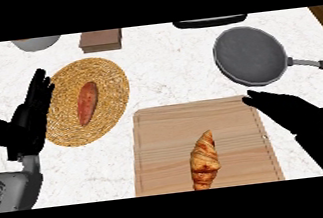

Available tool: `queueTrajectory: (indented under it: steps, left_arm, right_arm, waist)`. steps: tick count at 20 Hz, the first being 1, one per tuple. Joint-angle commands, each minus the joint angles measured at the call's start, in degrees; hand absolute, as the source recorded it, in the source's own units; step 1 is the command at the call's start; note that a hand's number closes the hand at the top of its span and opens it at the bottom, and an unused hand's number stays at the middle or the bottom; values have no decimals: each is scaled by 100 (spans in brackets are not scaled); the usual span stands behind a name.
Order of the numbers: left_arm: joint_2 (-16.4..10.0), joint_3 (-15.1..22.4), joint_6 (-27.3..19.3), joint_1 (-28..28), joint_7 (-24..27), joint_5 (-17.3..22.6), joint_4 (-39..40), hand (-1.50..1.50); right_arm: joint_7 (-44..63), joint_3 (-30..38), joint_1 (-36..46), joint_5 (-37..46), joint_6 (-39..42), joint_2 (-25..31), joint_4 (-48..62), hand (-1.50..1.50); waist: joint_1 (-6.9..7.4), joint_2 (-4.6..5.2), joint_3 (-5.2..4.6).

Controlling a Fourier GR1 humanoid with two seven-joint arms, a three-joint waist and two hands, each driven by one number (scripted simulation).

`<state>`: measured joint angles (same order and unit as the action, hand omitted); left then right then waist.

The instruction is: Pick the croissant from the cutting board and place it in the pan

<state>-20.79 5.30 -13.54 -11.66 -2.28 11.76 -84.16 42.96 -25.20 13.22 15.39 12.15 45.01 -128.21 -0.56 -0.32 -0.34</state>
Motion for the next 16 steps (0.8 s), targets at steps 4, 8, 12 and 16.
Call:
queueTrajectory:
  steps: [4, 8, 12, 16]
  left_arm:
    - [32, -61, 110, -395, -159, 22, 179, 0]
    - [134, 18, -22, -564, -285, -143, 233, 0]
    - [54, -27, 164, -230, -215, -66, -5, 0]
    - [144, -38, 164, -169, -40, -152, 117, 0]
  right_arm:
    - [2477, -98, 1917, -1339, 1391, -343, -52, -150]
    - [2514, -494, 3093, -1288, 1574, -770, 928, -150]
    - [2906, -1028, 3637, -1120, 1284, -1497, 1562, -150]
    - [3001, -1304, 3616, -1313, 1075, -2232, 1966, -150]
  waist:
    - [181, 40, 0]
    - [237, 47, 7]
    - [228, 25, 14]
    - [142, 18, 23]
